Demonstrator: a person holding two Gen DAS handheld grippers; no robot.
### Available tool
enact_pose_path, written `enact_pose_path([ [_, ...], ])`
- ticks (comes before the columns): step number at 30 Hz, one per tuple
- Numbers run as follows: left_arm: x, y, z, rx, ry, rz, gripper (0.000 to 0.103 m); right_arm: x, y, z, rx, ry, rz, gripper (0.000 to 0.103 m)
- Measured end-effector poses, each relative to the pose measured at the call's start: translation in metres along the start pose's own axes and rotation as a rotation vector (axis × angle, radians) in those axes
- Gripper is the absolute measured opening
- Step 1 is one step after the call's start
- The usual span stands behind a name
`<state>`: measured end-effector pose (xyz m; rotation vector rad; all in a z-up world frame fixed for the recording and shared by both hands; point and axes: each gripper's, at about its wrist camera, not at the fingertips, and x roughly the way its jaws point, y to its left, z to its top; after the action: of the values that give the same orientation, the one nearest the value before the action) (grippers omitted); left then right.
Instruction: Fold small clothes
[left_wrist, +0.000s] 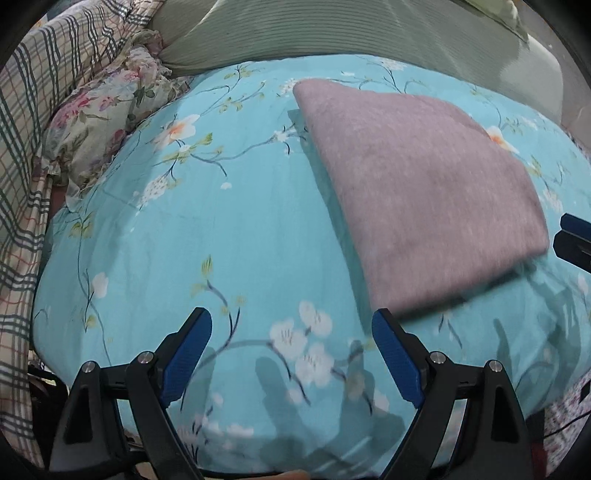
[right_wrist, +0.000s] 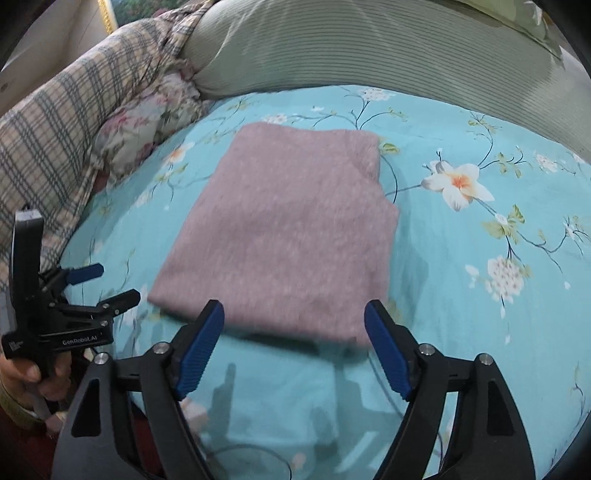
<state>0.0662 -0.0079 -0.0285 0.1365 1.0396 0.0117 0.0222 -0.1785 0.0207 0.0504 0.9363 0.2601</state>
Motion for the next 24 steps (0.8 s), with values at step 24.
enact_pose_path([
  [24,-0.041,0.0,-0.005,0.028,-0.056,0.002,0.09,-0.026,0.022,-0.008,-0.055,-0.006,0.006,0.088],
])
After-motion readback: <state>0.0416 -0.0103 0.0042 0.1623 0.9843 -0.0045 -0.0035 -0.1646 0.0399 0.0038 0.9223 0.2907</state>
